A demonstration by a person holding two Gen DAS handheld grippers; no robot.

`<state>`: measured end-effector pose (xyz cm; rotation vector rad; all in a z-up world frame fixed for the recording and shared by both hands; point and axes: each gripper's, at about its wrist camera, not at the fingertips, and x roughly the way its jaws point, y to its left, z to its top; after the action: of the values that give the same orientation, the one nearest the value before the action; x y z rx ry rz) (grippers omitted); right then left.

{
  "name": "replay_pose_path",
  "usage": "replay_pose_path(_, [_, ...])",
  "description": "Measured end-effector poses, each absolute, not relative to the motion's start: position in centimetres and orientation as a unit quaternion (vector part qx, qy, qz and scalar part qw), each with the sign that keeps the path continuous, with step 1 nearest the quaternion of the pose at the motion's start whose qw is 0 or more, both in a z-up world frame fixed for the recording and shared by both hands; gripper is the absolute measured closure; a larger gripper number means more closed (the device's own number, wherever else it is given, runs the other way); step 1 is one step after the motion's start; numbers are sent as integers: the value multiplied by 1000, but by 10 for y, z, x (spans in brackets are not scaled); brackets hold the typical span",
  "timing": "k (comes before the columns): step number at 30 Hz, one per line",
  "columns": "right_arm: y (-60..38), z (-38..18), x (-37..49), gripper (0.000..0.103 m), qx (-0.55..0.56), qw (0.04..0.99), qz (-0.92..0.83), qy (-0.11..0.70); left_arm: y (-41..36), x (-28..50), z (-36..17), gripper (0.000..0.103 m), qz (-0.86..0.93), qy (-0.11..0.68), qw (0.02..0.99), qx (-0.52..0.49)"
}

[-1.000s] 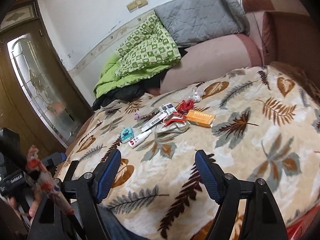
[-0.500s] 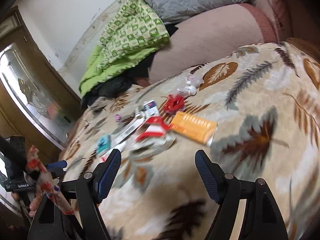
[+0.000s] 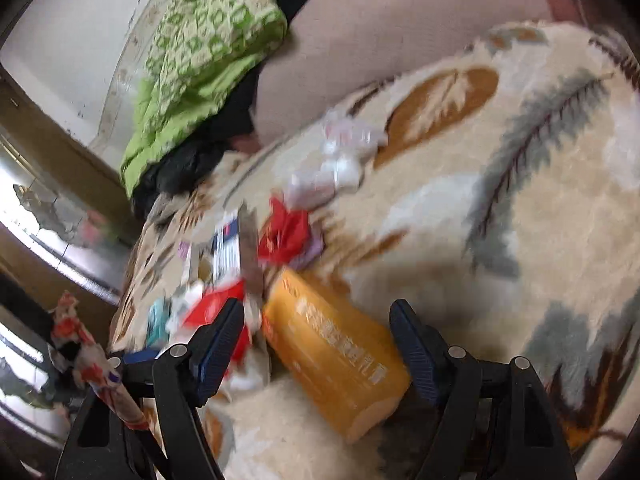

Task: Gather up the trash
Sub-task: 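Grasp the orange medicine box with the right tool while the left tool grasps the white spray bottle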

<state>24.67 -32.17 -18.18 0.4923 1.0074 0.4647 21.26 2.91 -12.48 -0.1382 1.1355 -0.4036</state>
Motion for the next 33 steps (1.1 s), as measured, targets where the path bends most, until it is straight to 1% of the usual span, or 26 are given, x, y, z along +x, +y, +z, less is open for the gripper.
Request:
replay_pose_path(2, [-320, -190, 236, 30, 230, 811, 229, 487, 36, 211, -130, 36, -195, 541, 813, -89])
replay_pose_path(3, [-318, -193, 232, 34, 223, 811, 226, 491, 36, 208, -130, 36, -200, 538, 814, -90])
replay_pose_path(4, [-314, -195, 228, 36, 209, 815, 220, 494, 33, 204, -128, 36, -201, 534, 817, -81])
replay_pose_path(9, [-289, -190, 215, 36, 130, 838, 186, 496, 14, 200, -135, 36, -162, 538, 827, -16])
replay_pose_path(10, [-284, -189, 214, 38, 112, 844, 175, 495, 12, 202, -138, 36, -153, 543, 826, -3])
replay_pose_path(12, [-279, -188, 213, 39, 95, 848, 160, 497, 5, 204, -141, 37, -136, 546, 826, 26])
replay_pose_path(18, [-283, -179, 183, 42, 82, 856, 117, 497, -5, 210, -143, 37, -127, 551, 823, 45])
replay_pose_path(20, [-287, -177, 170, 42, 85, 855, 102, 501, -8, 215, -145, 37, -122, 554, 822, 51])
replay_pose_path(22, [-284, -176, 158, 39, 77, 859, 92, 498, -12, 217, -146, 37, -122, 551, 824, 53])
replay_pose_path(23, [-284, -177, 155, 39, 77, 860, 89, 496, -13, 219, -148, 38, -121, 549, 825, 51])
replay_pose_path(24, [-284, -180, 153, 39, 78, 861, 83, 496, -13, 221, -149, 39, -118, 548, 827, 48])
replay_pose_path(25, [-284, -182, 153, 39, 78, 863, 80, 493, -12, 220, -150, 47, -110, 546, 829, 46])
replay_pose_path(26, [-283, -183, 153, 39, 79, 864, 77, 492, -11, 221, -150, 61, -95, 545, 831, 54])
replay_pose_path(27, [-283, -182, 153, 43, 80, 866, 69, 489, -9, 220, -148, 66, -90, 545, 832, 57])
replay_pose_path(28, [-282, -181, 154, 44, 82, 867, 65, 487, -7, 219, -145, 71, -89, 545, 832, 53])
replay_pose_path(29, [-283, -180, 152, 45, 86, 868, 63, 485, -2, 217, -142, 74, -91, 546, 832, 40])
replay_pose_path(33, [-296, -172, 129, 46, 142, 870, 57, 469, 18, 200, -121, 75, -103, 529, 842, -18])
